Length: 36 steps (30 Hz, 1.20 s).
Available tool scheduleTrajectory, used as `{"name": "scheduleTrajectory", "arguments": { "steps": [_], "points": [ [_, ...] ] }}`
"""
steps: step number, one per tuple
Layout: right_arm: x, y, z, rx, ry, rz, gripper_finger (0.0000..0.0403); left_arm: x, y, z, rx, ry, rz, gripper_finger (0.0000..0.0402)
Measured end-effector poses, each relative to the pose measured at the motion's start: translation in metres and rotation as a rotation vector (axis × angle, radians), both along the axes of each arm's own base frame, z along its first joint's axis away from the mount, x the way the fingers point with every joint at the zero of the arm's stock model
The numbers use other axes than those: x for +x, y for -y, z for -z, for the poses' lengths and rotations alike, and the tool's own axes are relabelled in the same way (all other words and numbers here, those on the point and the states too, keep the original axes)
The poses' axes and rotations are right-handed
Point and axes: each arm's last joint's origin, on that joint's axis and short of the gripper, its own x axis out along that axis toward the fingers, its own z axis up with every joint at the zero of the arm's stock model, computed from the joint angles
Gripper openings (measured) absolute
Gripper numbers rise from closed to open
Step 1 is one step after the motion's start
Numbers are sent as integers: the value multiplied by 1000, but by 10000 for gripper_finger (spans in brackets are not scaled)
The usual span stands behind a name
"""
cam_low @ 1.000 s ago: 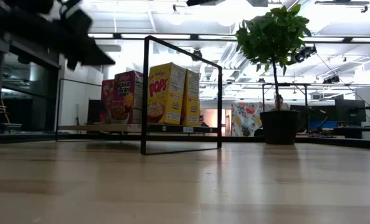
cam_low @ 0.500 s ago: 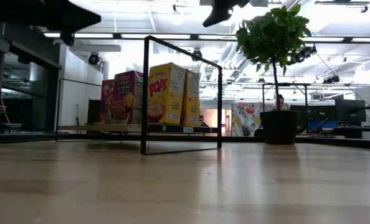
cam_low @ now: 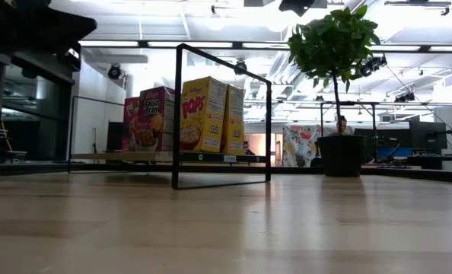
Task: Stack cereal on shelf
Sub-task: Return to Home Position
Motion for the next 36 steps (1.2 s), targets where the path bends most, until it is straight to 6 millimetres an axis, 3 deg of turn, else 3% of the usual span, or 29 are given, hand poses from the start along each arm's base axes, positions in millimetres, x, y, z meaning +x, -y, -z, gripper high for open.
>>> {"name": "scheduleTrajectory", "arguments": {
  "steps": [3, 10, 18, 26, 36],
  "points": [
    [-14, -2, 8, 7, 62, 16, 12, -3, 0, 7, -6, 28, 9, 0],
    [-65, -8, 54, 64, 196, 104, 3, -1, 1, 14, -4, 25, 15, 0],
    [-119, -15, 108, 134, 522, 168, 1, -1, 0, 15, 5, 13, -1, 1],
    [-133, -16, 166, 143, 719, 188, 0, -1, 0, 16, 5, 3, -19, 1],
    [-139, -16, 204, 50, 836, 183, 0, -1, 0, 16, 5, 0, -19, 1]
  ]
}}
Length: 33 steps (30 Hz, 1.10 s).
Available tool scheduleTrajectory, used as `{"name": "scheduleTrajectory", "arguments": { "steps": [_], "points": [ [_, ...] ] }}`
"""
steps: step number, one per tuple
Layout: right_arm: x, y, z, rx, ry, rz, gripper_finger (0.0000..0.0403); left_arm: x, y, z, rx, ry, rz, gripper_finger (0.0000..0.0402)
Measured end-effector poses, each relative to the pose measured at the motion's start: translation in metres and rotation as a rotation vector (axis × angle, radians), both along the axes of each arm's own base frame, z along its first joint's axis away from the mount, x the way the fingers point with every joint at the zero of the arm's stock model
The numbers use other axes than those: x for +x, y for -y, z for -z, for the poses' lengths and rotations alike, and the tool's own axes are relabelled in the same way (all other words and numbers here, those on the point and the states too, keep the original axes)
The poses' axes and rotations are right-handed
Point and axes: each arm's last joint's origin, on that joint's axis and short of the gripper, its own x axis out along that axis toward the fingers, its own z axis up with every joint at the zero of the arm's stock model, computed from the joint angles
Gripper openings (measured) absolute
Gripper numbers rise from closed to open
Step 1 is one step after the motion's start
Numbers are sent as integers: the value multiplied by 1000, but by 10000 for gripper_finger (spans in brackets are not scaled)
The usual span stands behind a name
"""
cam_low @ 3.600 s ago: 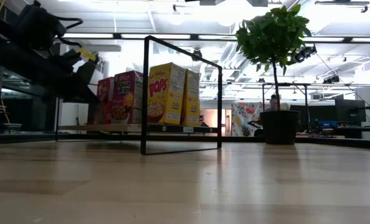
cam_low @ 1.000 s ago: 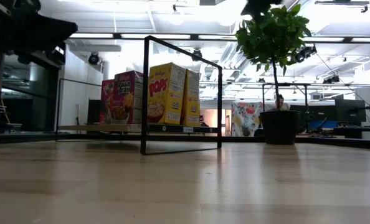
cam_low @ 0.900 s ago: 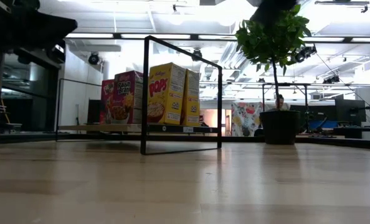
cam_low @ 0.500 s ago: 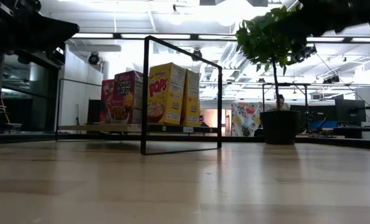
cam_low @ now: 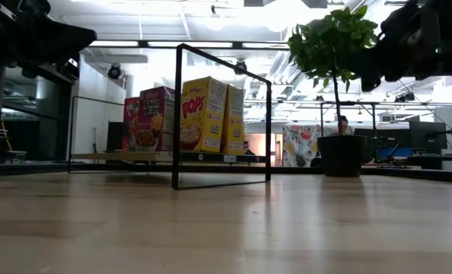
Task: Stack cereal on shelf
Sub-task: Return to Home Position
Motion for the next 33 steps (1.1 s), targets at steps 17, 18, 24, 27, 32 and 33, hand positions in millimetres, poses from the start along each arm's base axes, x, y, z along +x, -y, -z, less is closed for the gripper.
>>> {"name": "scheduleTrajectory", "arguments": {
  "steps": [17, 18, 24, 27, 32, 33],
  "points": [
    [-23, -3, 17, 38, -107, 10, 0, 0, 0, 0, -1, 2, 0, 1],
    [-26, -3, 17, 31, -103, 12, 0, 0, 0, 0, -1, 2, 0, 1],
    [-41, -4, 13, 12, -58, 48, 0, 0, 0, 2, 4, -18, 0, 1],
    [-40, -4, 14, -17, -83, 43, 0, 1, 0, 8, 21, -87, 1, 1],
    [-39, -4, 16, -13, -107, 42, 0, 1, -1, 8, 23, -87, 14, 0],
    [-38, -4, 17, -12, -110, 41, 0, 1, -2, 8, 23, -86, 7, 0]
  ]
}}
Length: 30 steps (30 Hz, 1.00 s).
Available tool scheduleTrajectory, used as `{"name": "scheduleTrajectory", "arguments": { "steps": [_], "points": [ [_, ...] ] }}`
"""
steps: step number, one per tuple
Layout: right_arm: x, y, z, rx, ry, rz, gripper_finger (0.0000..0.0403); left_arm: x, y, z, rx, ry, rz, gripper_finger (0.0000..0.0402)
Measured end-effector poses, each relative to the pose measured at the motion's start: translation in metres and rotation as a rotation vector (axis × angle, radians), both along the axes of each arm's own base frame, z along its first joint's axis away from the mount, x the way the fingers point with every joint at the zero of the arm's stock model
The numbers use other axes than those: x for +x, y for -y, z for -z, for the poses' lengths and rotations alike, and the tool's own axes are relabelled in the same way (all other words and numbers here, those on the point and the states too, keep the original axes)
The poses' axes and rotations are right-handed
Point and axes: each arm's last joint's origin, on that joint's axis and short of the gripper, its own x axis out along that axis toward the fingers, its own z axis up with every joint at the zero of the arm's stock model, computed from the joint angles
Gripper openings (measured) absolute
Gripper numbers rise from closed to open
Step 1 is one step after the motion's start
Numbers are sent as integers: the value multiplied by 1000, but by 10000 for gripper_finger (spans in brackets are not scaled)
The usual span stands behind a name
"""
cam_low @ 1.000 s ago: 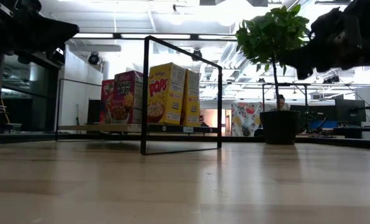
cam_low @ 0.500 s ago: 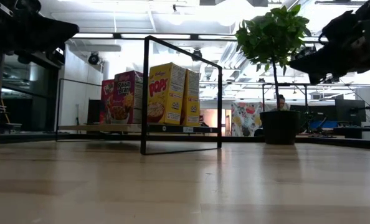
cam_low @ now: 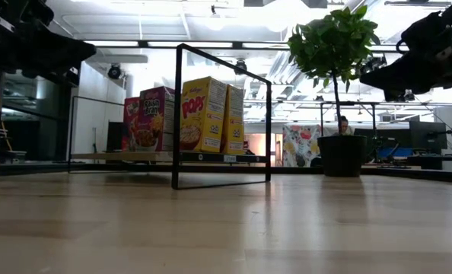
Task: Stack cereal on shelf
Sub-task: Return to Home Position
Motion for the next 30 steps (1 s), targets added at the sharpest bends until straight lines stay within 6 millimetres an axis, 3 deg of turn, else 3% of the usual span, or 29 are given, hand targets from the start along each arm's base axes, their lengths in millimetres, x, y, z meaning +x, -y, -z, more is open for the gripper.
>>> {"name": "scheduleTrajectory", "arguments": {
  "steps": [12, 30],
  "points": [
    [1, 0, 1, 9, -13, -5, 0, 1, -15, 0, 0, 1, -149, 0],
    [3, 0, 4, 40, -49, -2, 0, 1, -15, 0, 0, 3, -153, 0]
  ]
}}
